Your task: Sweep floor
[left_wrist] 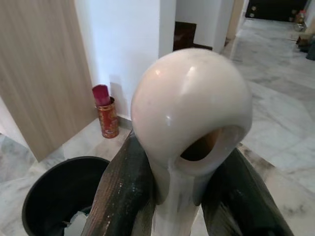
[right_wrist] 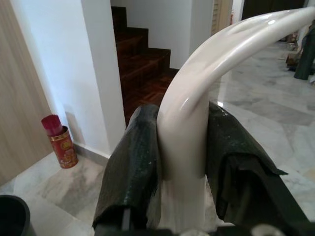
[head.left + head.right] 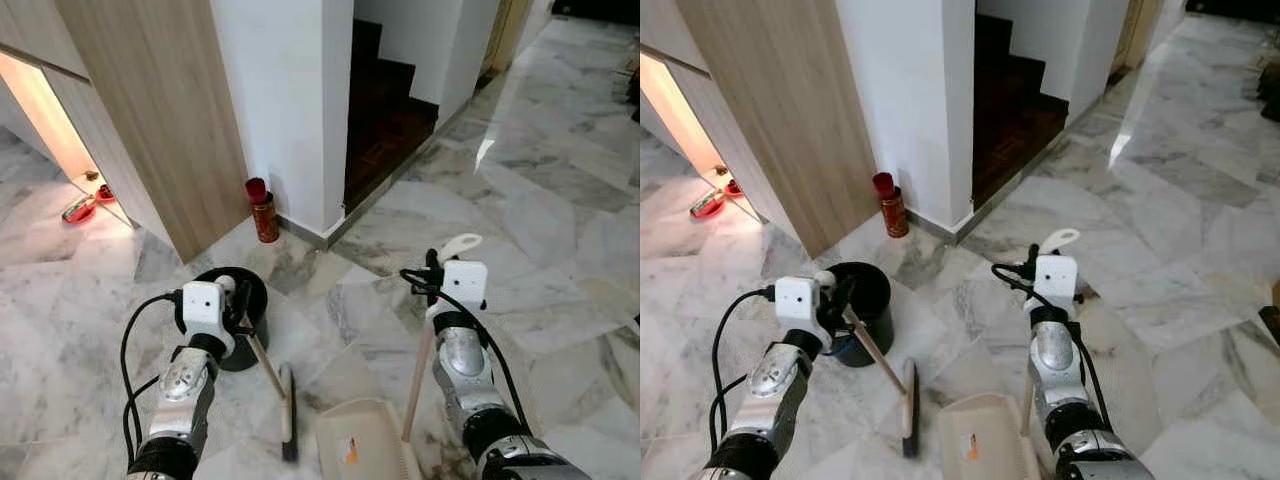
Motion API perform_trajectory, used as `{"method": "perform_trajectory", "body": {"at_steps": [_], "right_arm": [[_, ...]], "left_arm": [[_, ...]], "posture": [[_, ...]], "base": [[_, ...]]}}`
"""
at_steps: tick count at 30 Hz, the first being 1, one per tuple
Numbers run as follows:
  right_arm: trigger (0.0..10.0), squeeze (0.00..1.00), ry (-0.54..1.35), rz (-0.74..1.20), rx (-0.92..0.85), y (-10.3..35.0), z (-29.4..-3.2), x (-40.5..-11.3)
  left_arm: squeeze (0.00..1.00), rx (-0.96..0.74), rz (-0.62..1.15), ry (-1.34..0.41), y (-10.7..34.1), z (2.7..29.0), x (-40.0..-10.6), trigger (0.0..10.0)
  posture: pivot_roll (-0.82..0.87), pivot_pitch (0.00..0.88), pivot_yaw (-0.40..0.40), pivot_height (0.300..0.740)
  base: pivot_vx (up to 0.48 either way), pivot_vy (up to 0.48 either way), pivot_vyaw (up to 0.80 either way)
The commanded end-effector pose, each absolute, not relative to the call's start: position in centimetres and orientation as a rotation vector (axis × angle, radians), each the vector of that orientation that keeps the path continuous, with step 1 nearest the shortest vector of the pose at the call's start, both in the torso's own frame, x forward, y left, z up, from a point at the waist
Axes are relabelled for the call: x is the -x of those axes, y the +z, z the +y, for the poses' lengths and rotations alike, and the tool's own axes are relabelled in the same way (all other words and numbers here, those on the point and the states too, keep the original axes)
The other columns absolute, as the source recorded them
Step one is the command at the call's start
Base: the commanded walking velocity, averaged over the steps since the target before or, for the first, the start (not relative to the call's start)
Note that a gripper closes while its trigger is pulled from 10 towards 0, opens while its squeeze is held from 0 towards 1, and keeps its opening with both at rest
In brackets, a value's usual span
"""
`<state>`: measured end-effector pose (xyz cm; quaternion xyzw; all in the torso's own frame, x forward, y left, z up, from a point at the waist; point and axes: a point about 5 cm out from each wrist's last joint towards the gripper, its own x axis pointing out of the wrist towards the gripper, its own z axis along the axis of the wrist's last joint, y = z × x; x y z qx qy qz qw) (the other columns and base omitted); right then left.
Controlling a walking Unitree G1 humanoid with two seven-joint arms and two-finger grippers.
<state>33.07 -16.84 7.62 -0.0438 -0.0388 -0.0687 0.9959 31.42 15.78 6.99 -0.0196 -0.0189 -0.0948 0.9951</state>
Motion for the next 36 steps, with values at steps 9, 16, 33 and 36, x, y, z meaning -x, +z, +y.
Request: {"method": "perform_trajectory", "body": {"at_steps": [9, 16, 33, 36], "right_arm": [[10.0, 0.0, -0.134, -0.137, 0.079, 9.2, -17.0, -33.8], [10.0, 0.0, -0.082, -0.123, 0.076, 9.2, -16.0, -34.1], [10.0, 0.0, -0.061, -0.139, 0.1, 10.3, -15.8, -35.0], [10.0, 0.0, -0.062, -0.139, 0.104, 10.2, -15.8, -34.9]], "left_arm": [[0.0, 0.026, -0.056, -0.205, 7.7, 15.3, -32.2, 10.0], [0.0, 0.026, -0.084, -0.161, 8.0, 16.1, -32.2, 10.0], [0.0, 0.033, -0.106, -0.08, 8.3, 17.1, -32.3, 10.0], [0.0, 0.037, -0.113, -0.076, 8.3, 17.1, -32.2, 10.0]], "posture": [[-0.12, 0.0, 0.104, 0.74], [-0.05, 0.0, 0.054, 0.74], [-0.05, 0.0, 0.006, 0.74], [-0.05, 0.0, 0.001, 0.74]], "base": [[0.0, -0.133, 0.0], [0.0, -0.174, -0.79], [0.0, -0.14, -0.8], [0.0, 0.0, -0.8]]}}
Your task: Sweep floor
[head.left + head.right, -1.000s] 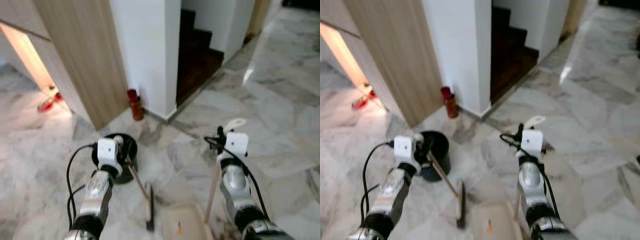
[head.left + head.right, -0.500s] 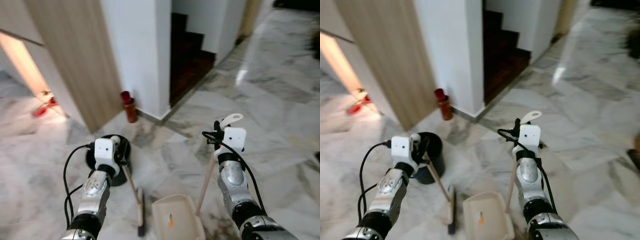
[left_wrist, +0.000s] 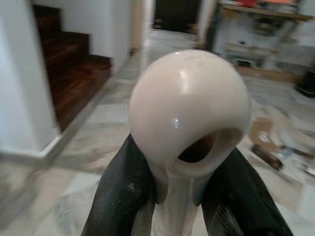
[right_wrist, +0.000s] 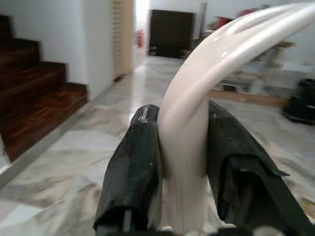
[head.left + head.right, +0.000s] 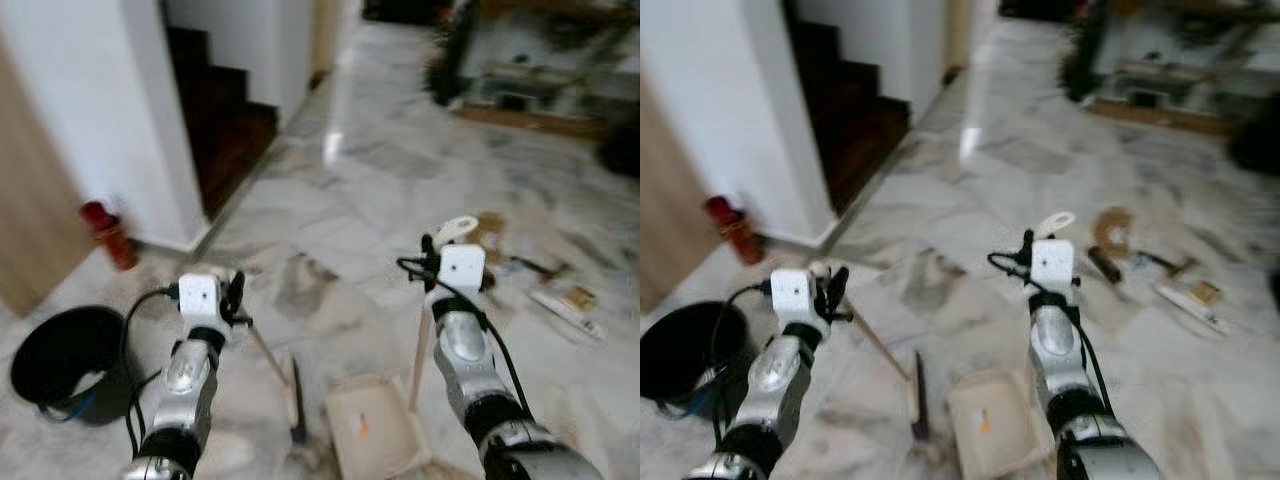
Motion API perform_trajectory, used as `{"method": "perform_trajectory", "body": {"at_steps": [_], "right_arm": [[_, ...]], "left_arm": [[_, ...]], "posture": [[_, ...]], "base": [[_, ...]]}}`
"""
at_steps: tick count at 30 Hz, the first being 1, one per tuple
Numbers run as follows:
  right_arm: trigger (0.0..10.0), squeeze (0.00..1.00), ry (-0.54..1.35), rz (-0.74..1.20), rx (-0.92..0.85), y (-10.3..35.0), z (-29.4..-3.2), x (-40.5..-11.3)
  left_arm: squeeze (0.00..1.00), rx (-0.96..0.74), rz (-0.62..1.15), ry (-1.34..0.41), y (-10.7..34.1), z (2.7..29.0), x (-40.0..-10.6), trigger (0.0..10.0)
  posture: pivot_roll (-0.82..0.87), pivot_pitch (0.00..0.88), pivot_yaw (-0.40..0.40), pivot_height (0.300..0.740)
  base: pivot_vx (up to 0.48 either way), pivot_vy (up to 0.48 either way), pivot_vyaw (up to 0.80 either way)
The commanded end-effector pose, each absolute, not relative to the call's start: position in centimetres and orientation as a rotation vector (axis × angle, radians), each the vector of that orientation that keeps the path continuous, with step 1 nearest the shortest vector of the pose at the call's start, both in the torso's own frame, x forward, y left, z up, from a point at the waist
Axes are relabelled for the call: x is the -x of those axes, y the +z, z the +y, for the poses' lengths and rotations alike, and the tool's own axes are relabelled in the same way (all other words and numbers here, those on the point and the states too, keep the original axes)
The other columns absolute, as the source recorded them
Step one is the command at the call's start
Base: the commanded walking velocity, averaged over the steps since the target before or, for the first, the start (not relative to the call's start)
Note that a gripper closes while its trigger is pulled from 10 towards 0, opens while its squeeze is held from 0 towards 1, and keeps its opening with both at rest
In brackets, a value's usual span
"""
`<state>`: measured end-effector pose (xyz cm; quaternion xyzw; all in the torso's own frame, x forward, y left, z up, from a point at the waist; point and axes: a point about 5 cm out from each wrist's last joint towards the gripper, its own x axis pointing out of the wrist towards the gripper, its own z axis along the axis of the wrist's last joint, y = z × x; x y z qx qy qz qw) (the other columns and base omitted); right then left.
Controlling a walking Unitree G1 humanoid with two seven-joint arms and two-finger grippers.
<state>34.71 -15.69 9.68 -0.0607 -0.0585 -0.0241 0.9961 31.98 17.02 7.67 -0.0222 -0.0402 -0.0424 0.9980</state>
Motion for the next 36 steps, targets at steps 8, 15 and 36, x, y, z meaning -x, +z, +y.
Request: {"method": "perform_trajectory", "body": {"at_steps": [8, 15, 36], "right_arm": [[10.0, 0.0, -0.053, -0.133, 0.109, 10.1, -15.7, -34.9], [10.0, 0.0, -0.036, -0.144, 0.102, 10.1, -15.2, -34.8], [10.0, 0.0, -0.011, -0.16, 0.094, 10.0, -14.6, -34.5]], "left_arm": [[0.0, 0.05, -0.129, -0.074, 8.5, 17.0, -32.1, 10.0], [0.0, 0.043, -0.124, -0.057, 8.5, 17.6, -32.0, 10.0], [0.0, 0.029, -0.141, -0.035, 8.4, 18.1, -31.2, 10.0]], "posture": [[-0.05, 0.0, -0.002, 0.74], [-0.04, 0.0, 0.007, 0.74], [-0.04, 0.0, 0.011, 0.74]], "base": [[0.0, 0.0, -0.8], [0.0, 0.0, -0.57], [0.339, 0.0, 0.0]]}}
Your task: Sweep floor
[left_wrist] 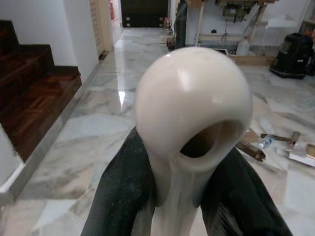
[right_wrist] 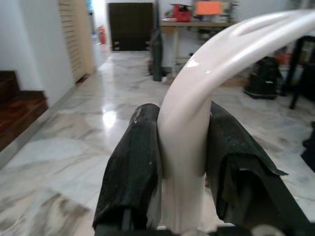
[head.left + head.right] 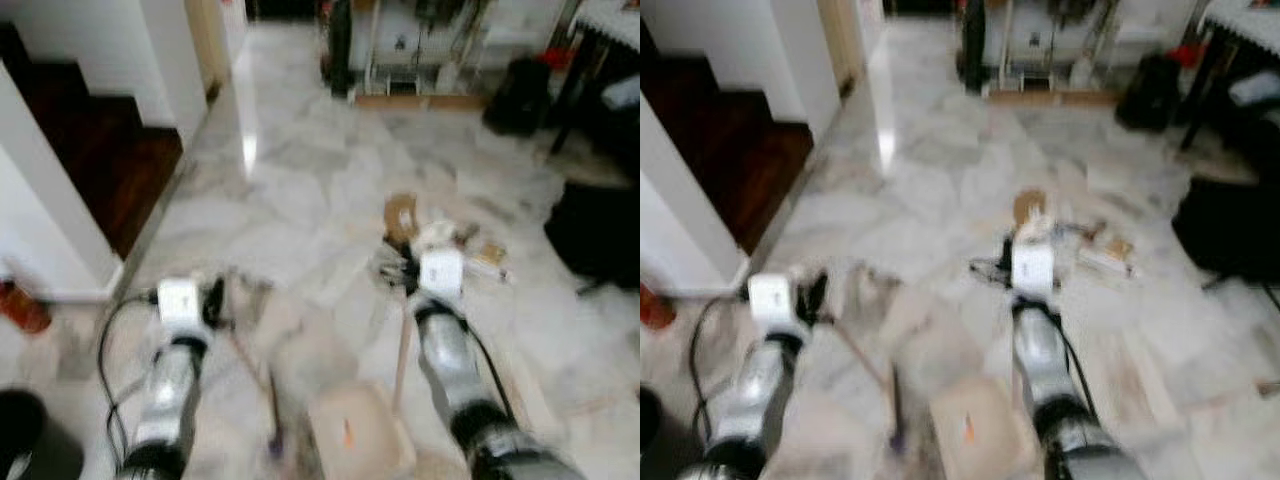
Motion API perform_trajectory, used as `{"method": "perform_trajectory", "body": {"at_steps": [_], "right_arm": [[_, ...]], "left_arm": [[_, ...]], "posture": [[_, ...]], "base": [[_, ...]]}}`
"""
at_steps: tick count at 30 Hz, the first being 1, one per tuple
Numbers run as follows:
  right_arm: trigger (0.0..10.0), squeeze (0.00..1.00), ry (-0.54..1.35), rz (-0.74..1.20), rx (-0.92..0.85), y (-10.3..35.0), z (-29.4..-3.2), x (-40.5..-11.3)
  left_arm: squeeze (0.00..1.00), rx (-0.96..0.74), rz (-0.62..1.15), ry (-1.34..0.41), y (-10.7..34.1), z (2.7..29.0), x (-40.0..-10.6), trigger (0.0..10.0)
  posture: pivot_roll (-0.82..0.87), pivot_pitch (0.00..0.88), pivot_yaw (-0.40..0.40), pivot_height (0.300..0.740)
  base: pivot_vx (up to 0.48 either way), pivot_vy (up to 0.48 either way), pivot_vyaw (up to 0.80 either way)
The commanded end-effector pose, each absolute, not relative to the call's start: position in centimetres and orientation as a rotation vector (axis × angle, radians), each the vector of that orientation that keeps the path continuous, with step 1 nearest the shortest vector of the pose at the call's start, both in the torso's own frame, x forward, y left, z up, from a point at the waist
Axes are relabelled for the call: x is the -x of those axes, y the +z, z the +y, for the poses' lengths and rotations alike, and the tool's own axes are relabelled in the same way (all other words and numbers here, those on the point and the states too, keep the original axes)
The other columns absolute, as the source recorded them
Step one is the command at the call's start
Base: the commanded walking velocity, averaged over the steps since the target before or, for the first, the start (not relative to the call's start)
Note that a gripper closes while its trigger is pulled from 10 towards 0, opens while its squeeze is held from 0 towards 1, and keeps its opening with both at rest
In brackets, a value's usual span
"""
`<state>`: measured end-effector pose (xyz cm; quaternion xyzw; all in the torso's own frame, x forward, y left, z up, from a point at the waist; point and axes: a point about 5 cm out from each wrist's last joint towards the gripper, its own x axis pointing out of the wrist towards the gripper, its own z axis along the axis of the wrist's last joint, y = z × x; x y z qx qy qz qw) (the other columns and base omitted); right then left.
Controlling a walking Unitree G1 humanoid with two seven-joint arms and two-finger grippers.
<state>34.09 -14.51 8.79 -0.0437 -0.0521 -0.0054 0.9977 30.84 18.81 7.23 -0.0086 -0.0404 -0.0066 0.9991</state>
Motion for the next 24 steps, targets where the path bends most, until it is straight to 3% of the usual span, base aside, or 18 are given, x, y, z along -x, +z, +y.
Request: {"method": "perform_trajectory", "body": {"at_steps": [1, 24], "right_arm": [[10.0, 0.0, -0.009, -0.16, 0.093, 10.0, -14.56, -34.52], [10.0, 0.0, 0.017, -0.16, 0.114, 9.93, -14.32, -34.48]], "left_arm": [[0.0, 0.029, -0.141, -0.033, 8.37, 18.11, -31.15, 10.0], [0.0, 0.028, -0.134, -0.014, 8.2, 18.4, -30.85, 10.0]], "posture": [[-0.04, 0.0, 0.009, 0.74], [-0.04, 0.0, -0.002, 0.74]], "base": [[0.345, 0.0, 0.0], [0.347, 0.0, 0.0]]}}
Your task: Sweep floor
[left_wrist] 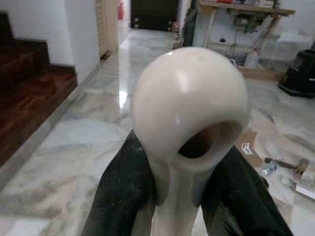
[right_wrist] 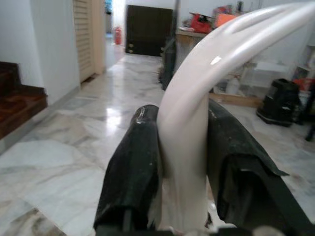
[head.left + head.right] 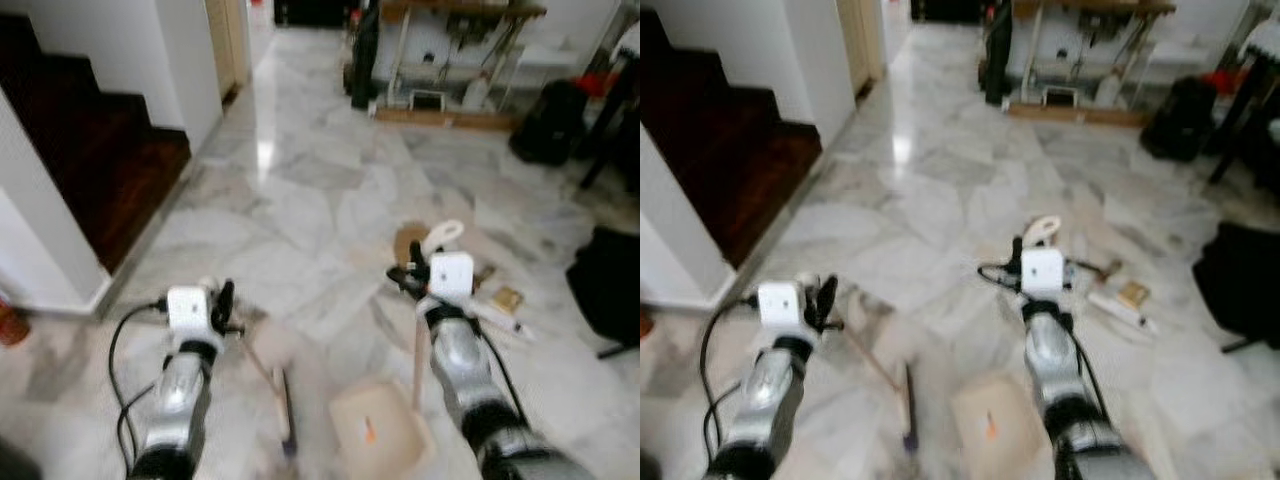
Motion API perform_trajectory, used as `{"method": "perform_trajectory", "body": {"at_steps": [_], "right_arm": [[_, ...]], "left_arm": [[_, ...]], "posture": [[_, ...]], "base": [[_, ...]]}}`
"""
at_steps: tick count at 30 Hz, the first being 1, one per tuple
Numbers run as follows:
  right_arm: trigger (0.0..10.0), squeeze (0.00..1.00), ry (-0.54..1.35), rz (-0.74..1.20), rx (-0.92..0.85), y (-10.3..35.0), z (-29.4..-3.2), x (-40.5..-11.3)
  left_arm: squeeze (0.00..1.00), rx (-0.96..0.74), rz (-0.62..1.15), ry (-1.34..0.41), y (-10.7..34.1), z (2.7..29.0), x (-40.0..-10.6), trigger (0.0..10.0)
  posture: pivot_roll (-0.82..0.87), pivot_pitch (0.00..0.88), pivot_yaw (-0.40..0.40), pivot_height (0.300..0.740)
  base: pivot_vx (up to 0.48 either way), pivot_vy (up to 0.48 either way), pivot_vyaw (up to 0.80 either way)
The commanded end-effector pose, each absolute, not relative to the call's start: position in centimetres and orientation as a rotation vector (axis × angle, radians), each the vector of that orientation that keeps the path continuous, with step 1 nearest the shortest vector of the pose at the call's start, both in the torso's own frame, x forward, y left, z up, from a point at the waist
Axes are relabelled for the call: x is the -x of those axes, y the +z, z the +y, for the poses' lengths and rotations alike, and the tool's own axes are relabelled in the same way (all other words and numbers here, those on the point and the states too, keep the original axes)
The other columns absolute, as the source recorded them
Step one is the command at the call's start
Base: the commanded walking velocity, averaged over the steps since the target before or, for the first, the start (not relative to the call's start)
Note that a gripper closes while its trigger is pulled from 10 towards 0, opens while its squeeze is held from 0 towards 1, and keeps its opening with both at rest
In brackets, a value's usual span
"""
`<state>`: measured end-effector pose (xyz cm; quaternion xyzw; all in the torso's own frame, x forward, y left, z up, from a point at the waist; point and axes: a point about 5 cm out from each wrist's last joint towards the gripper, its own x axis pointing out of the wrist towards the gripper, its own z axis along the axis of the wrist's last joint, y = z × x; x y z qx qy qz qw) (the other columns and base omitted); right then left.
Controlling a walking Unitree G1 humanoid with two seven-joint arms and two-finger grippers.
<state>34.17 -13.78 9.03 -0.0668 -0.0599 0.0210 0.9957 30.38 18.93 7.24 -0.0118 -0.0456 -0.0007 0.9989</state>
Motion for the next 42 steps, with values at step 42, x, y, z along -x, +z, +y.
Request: {"method": "perform_trajectory", "body": {"at_steps": [42], "right_arm": [[10.0, 0.0, 0.044, -0.144, 0.114, 9.51, -13.59, -34.35]], "left_arm": [[0.0, 0.019, -0.141, -0.027, 8.51, 18.59, -30.97, 10.0]], "posture": [[-0.02, 0.0, -0.001, 0.74]], "base": [[0.346, 0.0, 0.0]]}}
